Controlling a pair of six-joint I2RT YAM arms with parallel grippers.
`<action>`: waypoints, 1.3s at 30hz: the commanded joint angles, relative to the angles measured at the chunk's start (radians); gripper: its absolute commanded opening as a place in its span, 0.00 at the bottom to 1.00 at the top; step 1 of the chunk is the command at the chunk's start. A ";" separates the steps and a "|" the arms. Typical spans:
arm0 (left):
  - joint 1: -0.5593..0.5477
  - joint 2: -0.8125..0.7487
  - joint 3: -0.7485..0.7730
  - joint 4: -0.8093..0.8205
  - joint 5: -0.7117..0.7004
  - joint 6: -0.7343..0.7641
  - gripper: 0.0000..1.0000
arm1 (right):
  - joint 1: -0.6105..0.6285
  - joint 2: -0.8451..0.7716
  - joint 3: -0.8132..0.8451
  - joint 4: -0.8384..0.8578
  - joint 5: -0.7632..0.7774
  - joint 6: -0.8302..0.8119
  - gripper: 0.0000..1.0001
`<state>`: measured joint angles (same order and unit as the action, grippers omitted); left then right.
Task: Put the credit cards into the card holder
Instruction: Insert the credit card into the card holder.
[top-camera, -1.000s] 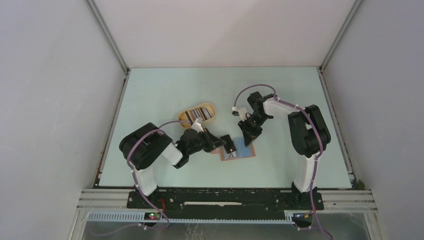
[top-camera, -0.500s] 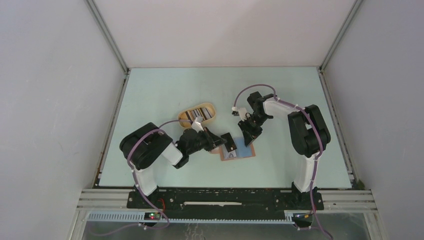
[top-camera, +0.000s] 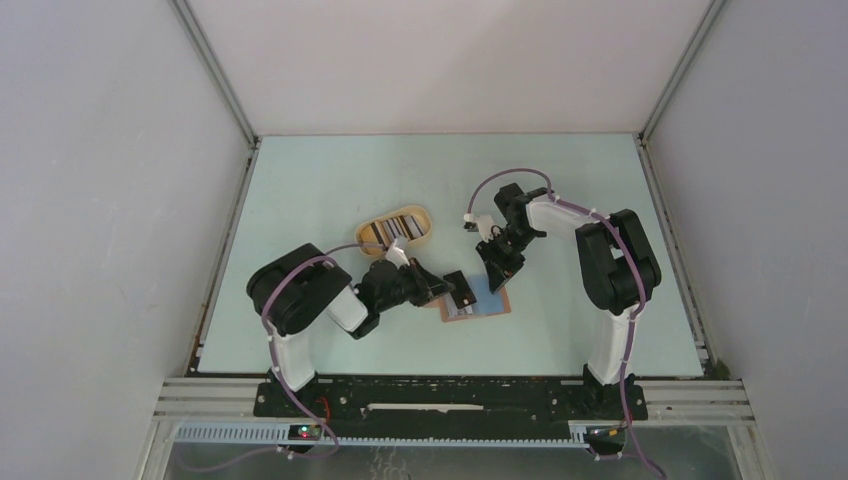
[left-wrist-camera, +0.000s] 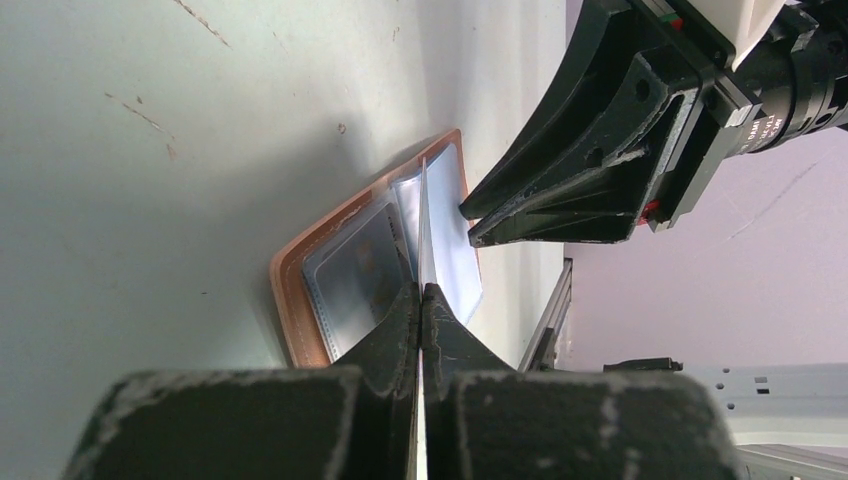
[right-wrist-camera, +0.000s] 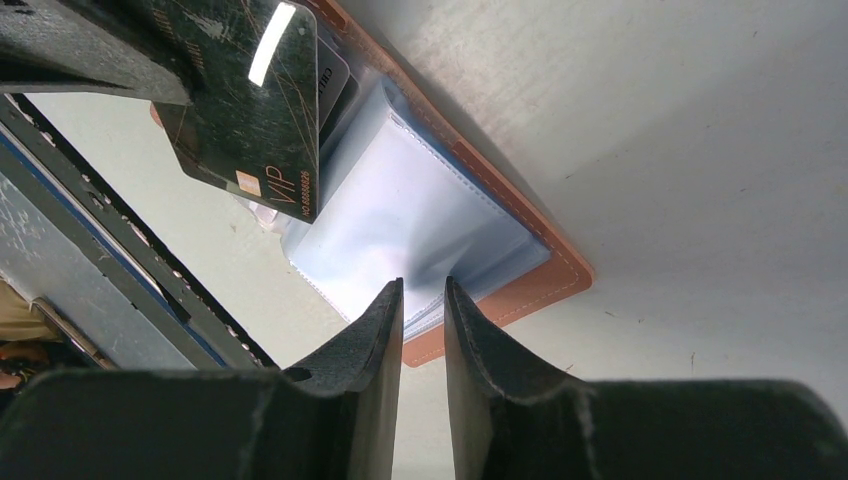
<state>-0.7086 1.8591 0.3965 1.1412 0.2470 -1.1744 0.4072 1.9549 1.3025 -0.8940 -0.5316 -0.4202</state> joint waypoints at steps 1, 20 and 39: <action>-0.010 0.010 0.021 0.016 0.006 -0.006 0.00 | 0.005 0.019 0.024 -0.001 0.015 0.001 0.30; -0.044 0.036 0.040 -0.029 -0.003 -0.023 0.00 | 0.007 0.018 0.027 -0.005 0.011 -0.001 0.30; -0.047 0.032 0.077 -0.134 0.038 -0.022 0.00 | 0.012 0.015 0.028 -0.008 0.012 -0.002 0.30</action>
<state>-0.7502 1.8896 0.4454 1.0634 0.2665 -1.2057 0.4076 1.9549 1.3045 -0.8970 -0.5278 -0.4206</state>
